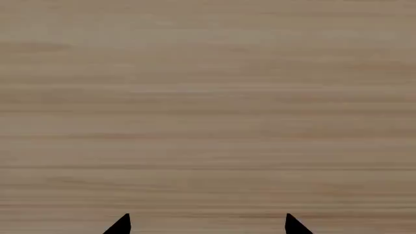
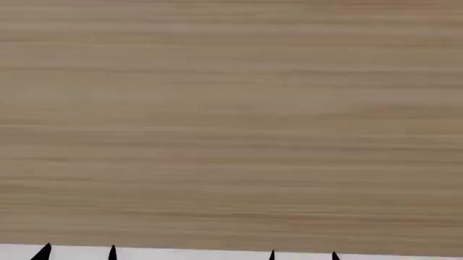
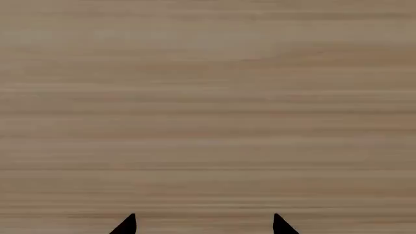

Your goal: Put the right moka pot on the stove.

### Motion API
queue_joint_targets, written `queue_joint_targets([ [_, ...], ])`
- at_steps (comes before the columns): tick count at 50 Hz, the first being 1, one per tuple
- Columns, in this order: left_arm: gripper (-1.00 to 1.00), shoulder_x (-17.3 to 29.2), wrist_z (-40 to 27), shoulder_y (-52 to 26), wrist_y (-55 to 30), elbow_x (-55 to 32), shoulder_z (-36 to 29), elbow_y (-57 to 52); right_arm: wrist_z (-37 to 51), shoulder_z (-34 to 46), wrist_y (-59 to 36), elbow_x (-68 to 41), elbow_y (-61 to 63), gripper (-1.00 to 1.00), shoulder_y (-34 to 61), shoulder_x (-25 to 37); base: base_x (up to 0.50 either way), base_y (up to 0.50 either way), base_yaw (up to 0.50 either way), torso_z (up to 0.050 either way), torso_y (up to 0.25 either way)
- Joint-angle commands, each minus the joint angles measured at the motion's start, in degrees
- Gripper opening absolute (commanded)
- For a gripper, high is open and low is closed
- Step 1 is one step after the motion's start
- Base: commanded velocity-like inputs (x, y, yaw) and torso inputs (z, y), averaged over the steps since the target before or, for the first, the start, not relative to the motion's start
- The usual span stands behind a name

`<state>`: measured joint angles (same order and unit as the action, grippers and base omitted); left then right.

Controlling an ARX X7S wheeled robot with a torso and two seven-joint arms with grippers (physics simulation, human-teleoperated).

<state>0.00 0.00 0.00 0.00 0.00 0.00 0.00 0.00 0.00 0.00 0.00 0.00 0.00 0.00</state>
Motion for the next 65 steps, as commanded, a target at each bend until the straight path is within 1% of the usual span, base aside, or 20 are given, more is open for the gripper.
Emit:
queue_joint_targets([
  [1, 1.0, 0.6, -0.6, 0.0, 0.0, -0.6, -0.6, 0.0, 0.7, 0.7, 0.0, -0.5, 0.0, 1.0, 0.0, 0.5, 0.0, 0.0, 0.0, 0.0, 0.0],
  [2, 1.0, 0.7, 0.4, 0.0, 0.2, -1.1, -0.8, 0.2, 1.0, 0.5, -0.8, -0.9, 0.0, 1.0, 0.0, 0.5, 0.0, 0.0, 0.0, 0.0, 0.0],
  [4, 1.0, 1.0, -0.8, 0.4, -0.3, -2.5, -1.0, -0.8, 1.5, 1.6, -2.7, -0.9, 2.0, 1.0, -1.5, 1.4, 0.0, 0.0, 0.0, 0.0, 0.0],
  [5, 1.0, 1.5, -0.4, 0.8, -2.1, -3.8, -0.9, -2.7, 2.5, 1.8, -3.0, -0.2, 3.2, 1.0, -2.0, 1.7, 0.0, 0.0, 0.0, 0.0, 0.0],
  [6, 1.0, 1.5, -3.6, 0.4, -6.9, -1.7, -0.7, -3.8, 1.9, 2.0, -4.7, -1.0, 5.5, 1.0, -2.8, 2.1, 0.0, 0.0, 0.0, 0.0, 0.0],
  [7, 1.0, 2.1, -1.9, 2.0, -7.5, -4.0, -0.7, -7.1, 2.7, 1.8, -7.0, -1.0, 8.2, 1.0, -3.5, 2.2, 0.0, 0.0, 0.0, 0.0, 0.0],
  [8, 1.0, 1.9, -4.7, 2.6, -10.3, -2.3, -0.3, -10.2, 2.4, 1.7, -7.7, -1.7, 10.0, 1.0, -3.9, 2.6, 0.0, 0.0, 0.0, 0.0, 0.0],
  [9, 1.0, 2.2, -3.1, 3.9, -12.7, -5.3, -0.1, -14.1, 2.7, 1.8, -8.4, -1.5, 10.9, 1.0, -4.2, 2.8, 0.0, 0.0, 0.0, 0.0, 0.0],
  [10, 1.0, 2.4, -5.0, 4.4, -12.9, -2.9, -0.8, -15.1, 3.6, 1.8, -9.3, -1.1, 10.9, 1.0, -4.0, 2.8, 0.0, 0.0, 0.0, 0.0, 0.0],
  [11, 1.0, 2.6, -4.2, 4.8, -15.6, -4.2, -1.2, -16.7, 3.7, 2.1, -8.8, -1.0, 10.7, 1.0, -4.2, 3.0, 0.0, 0.0, 0.0, 0.0, 0.0],
  [12, 1.0, 2.8, -4.8, 5.6, -12.3, -2.7, -2.1, -16.1, 3.7, 2.5, -8.9, -0.9, 10.6, 1.0, -4.2, 3.2, 0.0, 0.0, 0.0, 0.0, 0.0],
  [16, 1.0, 3.2, -5.7, 6.4, -14.6, -3.0, -2.8, -19.1, 4.4, 3.4, -10.2, -0.4, 14.3, 1.0, -5.5, 3.7, 0.0, 0.0, 0.0, 0.0, 0.0],
  [19, 1.0, 3.5, -5.6, 6.8, -15.9, -4.0, -3.1, -21.1, 5.0, 3.8, -9.2, 0.1, 13.4, 1.0, -5.3, 4.0, 0.0, 0.0, 0.0, 0.0, 0.0],
  [21, 1.0, 3.9, -6.7, 7.4, -13.4, -1.7, -4.2, -20.6, 5.3, 4.0, -8.3, 0.0, 13.2, 1.0, -5.7, 4.2, 0.0, 0.0, 0.0, 0.0, 0.0],
  [26, 1.0, 4.1, -7.0, 7.9, -14.0, -3.4, -4.1, -22.1, 5.2, 4.6, -8.3, -0.8, 14.1, 1.0, -6.0, 4.7, 0.0, 0.0, 0.0, 0.007, 0.0],
  [39, 1.0, 5.2, -7.3, 9.1, -12.0, -4.6, -5.3, -21.3, 6.7, 5.5, -7.1, -0.9, 13.3, 1.0, -6.1, 5.6, 0.0, 0.0, 0.0, 0.05, 0.0],
  [57, 1.0, 6.2, -9.3, 8.8, -13.9, -4.7, -6.7, -23.1, 7.4, 6.1, -5.8, -3.5, 14.0, 1.0, -6.5, 6.7, 0.0, 0.0, 0.0, 0.05, 0.0],
  [59, 1.0, 6.3, -10.3, 8.3, -13.9, -3.3, -7.2, -22.2, 7.4, 6.3, -5.4, -3.6, 13.8, 1.0, -6.6, 6.8, 0.0, 0.0, 0.0, 0.05, 0.0],
  [63, 1.0, 6.5, -9.8, 8.8, -13.0, -5.5, -6.5, -22.3, 7.7, 6.3, -5.3, -4.1, 15.0, 1.0, -7.1, 7.2, 0.0, 0.0, 0.0, 0.05, 0.0],
  [65, 1.0, 6.4, -11.2, 8.5, -14.1, -4.2, -6.9, -23.2, 8.2, 6.6, -5.2, -3.3, 14.9, 1.0, -7.1, 7.3, 0.0, 0.0, 0.0, 0.0, 0.0],
])
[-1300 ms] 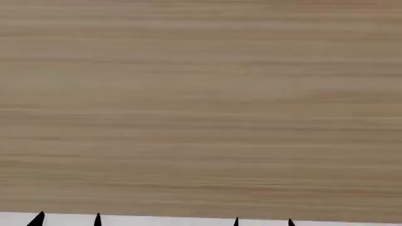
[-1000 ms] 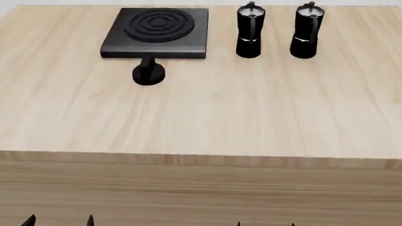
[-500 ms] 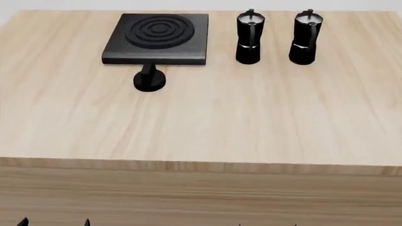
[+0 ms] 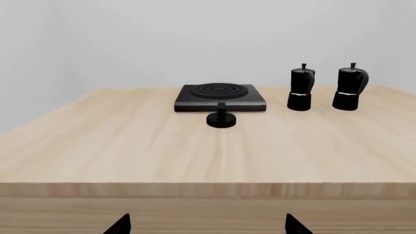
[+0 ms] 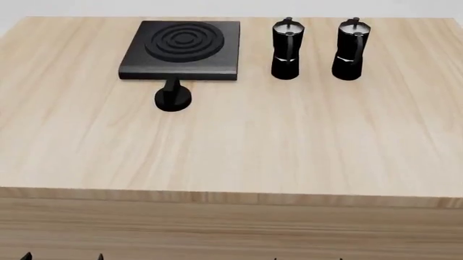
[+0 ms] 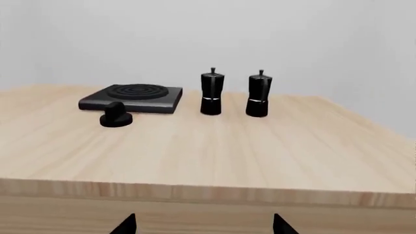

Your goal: Put the right moka pot on the stove.

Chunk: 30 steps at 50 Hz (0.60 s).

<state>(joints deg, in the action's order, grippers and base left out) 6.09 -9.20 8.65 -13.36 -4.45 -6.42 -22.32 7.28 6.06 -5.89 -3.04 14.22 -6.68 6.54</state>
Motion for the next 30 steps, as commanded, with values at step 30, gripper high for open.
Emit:
queue_joint_targets([
  [30, 1.0, 2.4, -2.8, 0.5, 0.6, -1.9, -2.0, -1.1, 3.0, 2.8, 1.5, -0.3, -1.4, 1.0, 0.3, 1.8, 0.03, 0.15, 0.0, 0.0, 0.0],
])
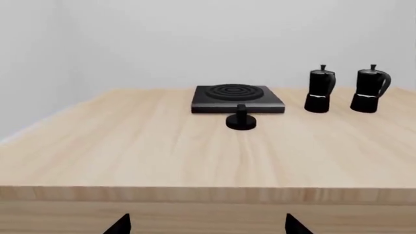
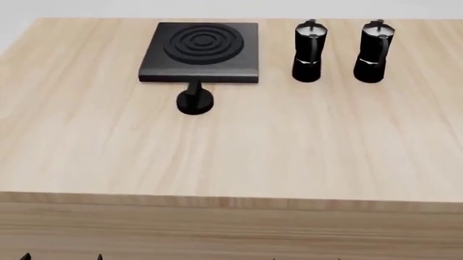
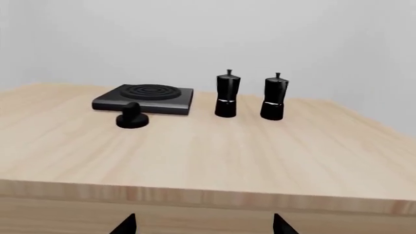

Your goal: Put the right moka pot on the stove.

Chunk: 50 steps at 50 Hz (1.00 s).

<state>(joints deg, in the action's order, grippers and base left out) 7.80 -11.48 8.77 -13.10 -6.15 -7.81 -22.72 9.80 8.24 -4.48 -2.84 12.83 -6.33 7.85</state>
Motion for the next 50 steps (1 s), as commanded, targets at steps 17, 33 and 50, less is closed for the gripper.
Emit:
queue_joint_targets([
  [17, 1.0, 1.5, -1.4, 0.3, -1.3, -1.7, -0.8, -2.4, 0.9, 1.2, -0.2, -1.7, -0.3, 1.0, 0.4, 1.1, 0.12, 0.01, 0.0, 0.0, 0.0],
  [33, 1.0, 2.0, -2.5, 0.3, -1.0, -1.2, -2.0, -2.5, 1.8, 1.3, 0.2, -2.4, 0.4, 1.0, -0.3, 1.8, 0.2, 0.0, 0.0, 0.0, 0.0],
  [50, 1.0, 2.8, -3.3, 0.6, -1.3, -1.8, -2.4, -3.8, 2.6, 2.1, 0.3, -2.4, 1.2, 1.0, -0.2, 2.4, 0.25, 0.0, 0.0, 0.0, 0.0],
])
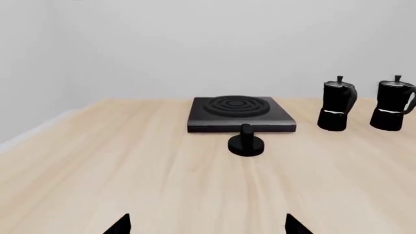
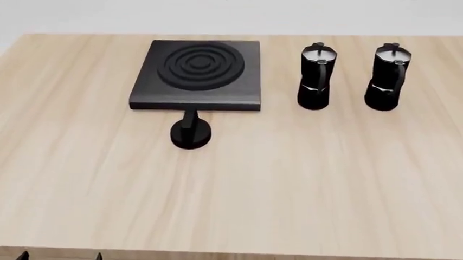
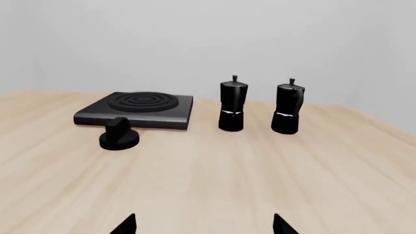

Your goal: Put the right moka pot on the stove.

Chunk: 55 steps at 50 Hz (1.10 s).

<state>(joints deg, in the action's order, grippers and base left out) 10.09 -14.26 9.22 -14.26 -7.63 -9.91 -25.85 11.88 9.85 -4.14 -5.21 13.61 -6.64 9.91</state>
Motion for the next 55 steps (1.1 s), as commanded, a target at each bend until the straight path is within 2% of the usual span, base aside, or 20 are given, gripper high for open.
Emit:
queue_joint_targets([
  [1, 1.0, 0.5, -0.5, 0.1, 0.0, -0.4, -0.3, -0.5, 0.5, 0.6, 0.0, 0.0, 0.3, 1.0, 0.2, 0.3, 0.25, 0.0, 0.0, 0.0, 0.0],
  [55, 1.0, 3.6, -3.4, -0.6, 1.0, -3.2, -2.4, -0.6, 3.0, 3.0, 0.6, -1.9, 0.2, 1.0, 0.8, 2.5, 0.25, 0.04, 0.0, 0.0, 0.0],
])
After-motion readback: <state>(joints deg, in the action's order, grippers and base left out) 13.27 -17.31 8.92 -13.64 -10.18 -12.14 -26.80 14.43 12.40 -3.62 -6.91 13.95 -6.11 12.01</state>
